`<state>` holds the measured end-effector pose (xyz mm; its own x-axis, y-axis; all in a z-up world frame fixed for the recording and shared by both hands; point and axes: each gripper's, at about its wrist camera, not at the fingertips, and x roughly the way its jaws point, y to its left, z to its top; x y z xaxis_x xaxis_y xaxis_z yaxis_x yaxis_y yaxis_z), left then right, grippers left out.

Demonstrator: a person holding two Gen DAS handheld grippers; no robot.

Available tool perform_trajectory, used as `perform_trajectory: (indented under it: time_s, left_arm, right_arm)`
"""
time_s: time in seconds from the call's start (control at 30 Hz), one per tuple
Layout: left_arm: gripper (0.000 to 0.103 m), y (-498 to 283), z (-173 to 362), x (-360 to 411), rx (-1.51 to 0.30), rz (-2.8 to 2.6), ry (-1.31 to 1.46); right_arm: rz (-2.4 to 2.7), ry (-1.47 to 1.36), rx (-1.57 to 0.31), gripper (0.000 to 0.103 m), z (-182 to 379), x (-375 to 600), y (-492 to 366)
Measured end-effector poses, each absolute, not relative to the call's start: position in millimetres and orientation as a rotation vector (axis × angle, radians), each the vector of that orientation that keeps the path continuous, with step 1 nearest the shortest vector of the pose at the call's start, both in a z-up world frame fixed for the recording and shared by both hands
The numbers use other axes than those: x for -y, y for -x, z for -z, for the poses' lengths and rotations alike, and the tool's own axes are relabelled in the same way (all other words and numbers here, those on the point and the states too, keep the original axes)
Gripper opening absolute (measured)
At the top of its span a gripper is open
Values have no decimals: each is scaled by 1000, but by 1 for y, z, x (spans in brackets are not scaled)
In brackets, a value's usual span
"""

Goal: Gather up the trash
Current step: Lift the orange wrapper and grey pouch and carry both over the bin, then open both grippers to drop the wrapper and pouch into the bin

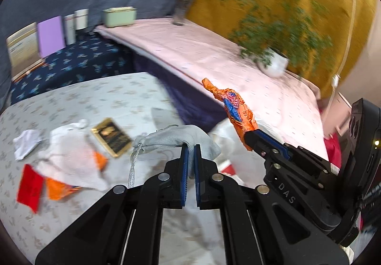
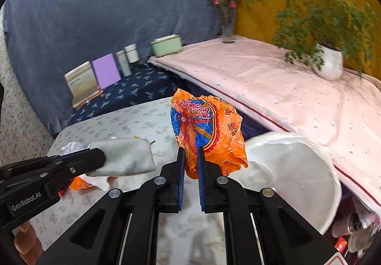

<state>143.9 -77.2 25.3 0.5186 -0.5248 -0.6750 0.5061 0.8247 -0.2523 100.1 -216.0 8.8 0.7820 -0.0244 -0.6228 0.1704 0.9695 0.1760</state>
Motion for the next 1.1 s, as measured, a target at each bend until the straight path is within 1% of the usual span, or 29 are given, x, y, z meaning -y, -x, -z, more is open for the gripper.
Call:
perform_trajectory:
  time_s: [0.3,0.5,0.77,1.1]
  left_arm:
    - [5,-111,-10,159,-858,746,-66]
    - [5,-98,4,196,-889,799,-110]
    - [5,-92,18,226,-915,827,-143]
    - [5,-99,29,235,-945,826,-151]
  right_arm:
    - [224,-301,-677,9,11,273,-58]
    - [278,-343,-693,9,27,299,-35]
    - [306,-383,-704,9,42,321,-23]
    - [309,-397,-714,10,50,329,-24]
